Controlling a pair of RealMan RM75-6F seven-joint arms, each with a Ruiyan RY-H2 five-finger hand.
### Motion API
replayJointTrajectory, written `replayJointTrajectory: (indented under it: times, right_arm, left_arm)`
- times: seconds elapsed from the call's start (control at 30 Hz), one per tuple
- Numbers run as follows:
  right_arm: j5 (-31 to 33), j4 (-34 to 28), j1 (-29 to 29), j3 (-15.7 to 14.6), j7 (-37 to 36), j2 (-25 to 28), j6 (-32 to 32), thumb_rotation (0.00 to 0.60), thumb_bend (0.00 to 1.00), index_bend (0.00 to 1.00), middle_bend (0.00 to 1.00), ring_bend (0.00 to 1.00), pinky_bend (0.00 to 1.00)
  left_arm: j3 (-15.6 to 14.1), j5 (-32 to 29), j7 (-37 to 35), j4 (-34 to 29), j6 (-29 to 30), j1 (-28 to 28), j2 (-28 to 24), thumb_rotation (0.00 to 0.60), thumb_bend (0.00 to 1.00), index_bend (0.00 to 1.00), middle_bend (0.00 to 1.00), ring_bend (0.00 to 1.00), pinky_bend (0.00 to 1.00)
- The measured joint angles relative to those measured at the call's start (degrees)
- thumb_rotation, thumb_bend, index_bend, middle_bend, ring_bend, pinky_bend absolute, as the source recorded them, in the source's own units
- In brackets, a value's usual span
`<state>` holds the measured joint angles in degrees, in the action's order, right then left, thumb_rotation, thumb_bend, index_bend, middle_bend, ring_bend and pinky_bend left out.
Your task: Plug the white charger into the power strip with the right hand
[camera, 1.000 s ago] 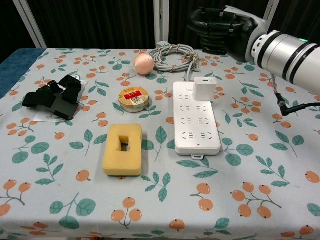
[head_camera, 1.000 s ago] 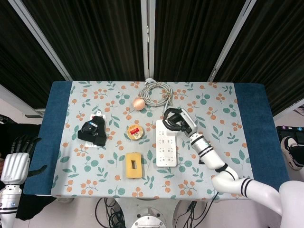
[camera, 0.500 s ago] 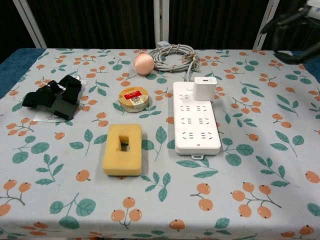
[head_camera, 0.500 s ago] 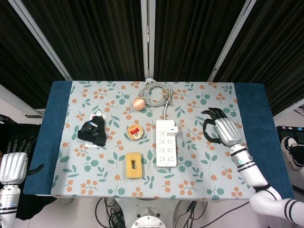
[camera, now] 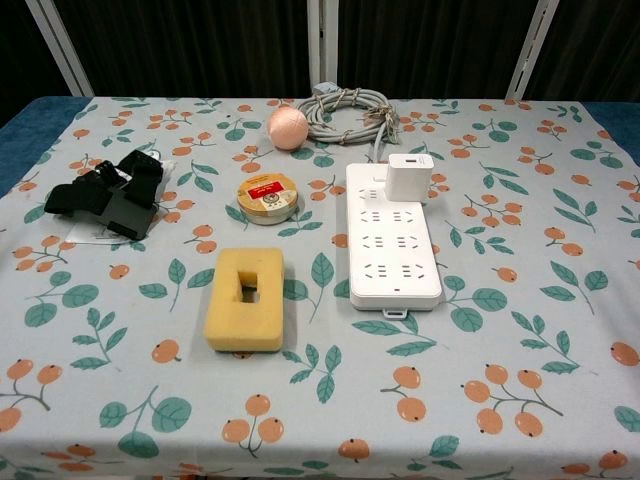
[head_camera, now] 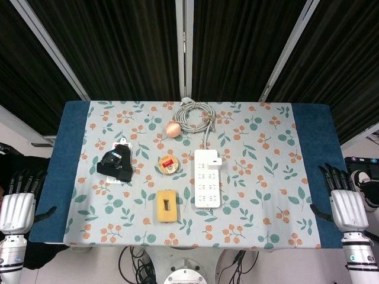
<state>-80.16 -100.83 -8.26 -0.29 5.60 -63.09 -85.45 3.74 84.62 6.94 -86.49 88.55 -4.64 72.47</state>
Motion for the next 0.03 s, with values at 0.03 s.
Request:
replayJointTrajectory:
  times: [0.03]
  right_arm:
    - [-0.7, 0.1, 0.2, -0.1, 0.0, 0.0, -0.3, 0.600, 0.12, 0.00, 0.00, 0.00, 0.00]
  left_arm:
    - [-0.1, -0.1, 0.0, -0.1, -0.3, 0.0, 0.0, 0.600, 0.00, 0.16, 0.12, 0.03, 0.00]
